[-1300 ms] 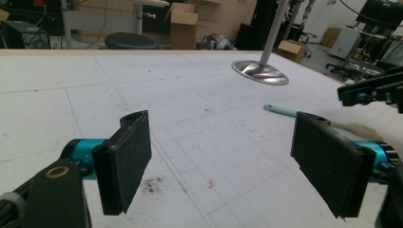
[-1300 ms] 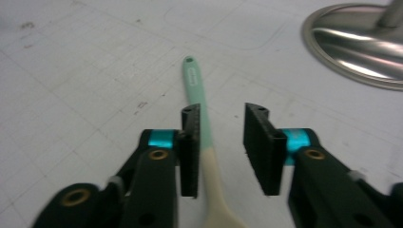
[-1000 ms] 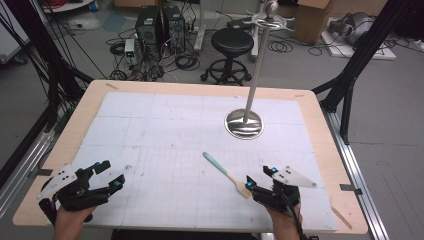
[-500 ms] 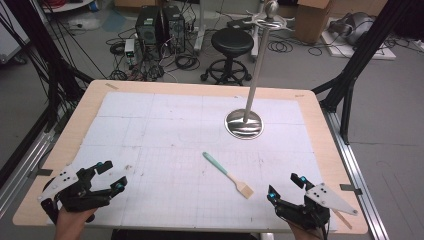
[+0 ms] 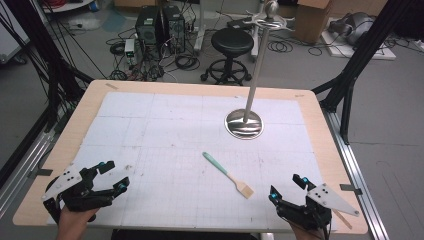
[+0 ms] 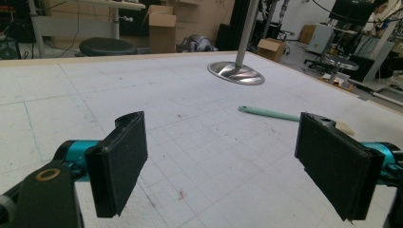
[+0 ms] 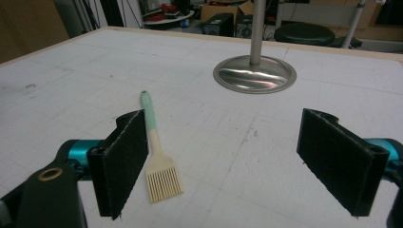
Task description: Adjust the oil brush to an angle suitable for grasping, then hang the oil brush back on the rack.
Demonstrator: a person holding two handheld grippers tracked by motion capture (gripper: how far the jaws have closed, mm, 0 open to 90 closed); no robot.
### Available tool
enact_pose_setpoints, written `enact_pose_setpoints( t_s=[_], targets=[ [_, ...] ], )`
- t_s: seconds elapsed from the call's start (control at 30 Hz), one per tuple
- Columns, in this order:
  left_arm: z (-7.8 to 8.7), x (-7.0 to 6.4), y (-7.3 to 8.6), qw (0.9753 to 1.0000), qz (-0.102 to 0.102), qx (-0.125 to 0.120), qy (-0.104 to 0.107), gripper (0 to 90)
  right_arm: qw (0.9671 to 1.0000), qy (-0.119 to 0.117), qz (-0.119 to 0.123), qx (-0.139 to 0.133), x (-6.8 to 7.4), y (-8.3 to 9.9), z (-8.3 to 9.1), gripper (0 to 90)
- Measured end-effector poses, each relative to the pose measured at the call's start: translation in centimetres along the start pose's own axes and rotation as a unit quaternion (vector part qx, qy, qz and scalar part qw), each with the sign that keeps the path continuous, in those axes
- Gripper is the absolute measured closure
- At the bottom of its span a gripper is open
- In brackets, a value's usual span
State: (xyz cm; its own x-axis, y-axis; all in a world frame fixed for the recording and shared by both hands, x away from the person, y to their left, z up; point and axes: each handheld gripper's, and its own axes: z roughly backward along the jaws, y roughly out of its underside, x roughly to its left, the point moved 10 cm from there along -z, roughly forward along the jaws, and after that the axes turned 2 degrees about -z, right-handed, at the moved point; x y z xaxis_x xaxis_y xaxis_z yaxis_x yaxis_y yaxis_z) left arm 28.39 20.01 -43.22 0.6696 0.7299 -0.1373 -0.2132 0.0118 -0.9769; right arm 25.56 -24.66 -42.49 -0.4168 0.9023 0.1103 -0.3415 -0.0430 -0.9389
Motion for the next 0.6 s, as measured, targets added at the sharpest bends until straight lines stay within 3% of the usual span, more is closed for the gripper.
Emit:
enact_pose_setpoints(
  t_s=[0.27, 0.43, 0.6],
  targets=[
    [0.0, 0.1, 0.1, 1.0, 0.0, 0.003, 0.001, 18.8, 0.9999, -0.009, 0.001, 0.008, 0.5, -0.1, -0.7, 16.3],
    [-0.1, 0.0, 0.3, 1.0, -0.001, 0.006, 0.002, 18.8, 0.9995, -0.027, 0.004, 0.018, 1.6, -0.4, -2.0, 16.3],
    [-0.1, -0.2, 0.2, 1.0, -0.004, 0.007, -0.001, 19.1, 0.9975, -0.051, 0.026, 0.043, 3.0, -0.2, -3.9, 17.0]
  ],
)
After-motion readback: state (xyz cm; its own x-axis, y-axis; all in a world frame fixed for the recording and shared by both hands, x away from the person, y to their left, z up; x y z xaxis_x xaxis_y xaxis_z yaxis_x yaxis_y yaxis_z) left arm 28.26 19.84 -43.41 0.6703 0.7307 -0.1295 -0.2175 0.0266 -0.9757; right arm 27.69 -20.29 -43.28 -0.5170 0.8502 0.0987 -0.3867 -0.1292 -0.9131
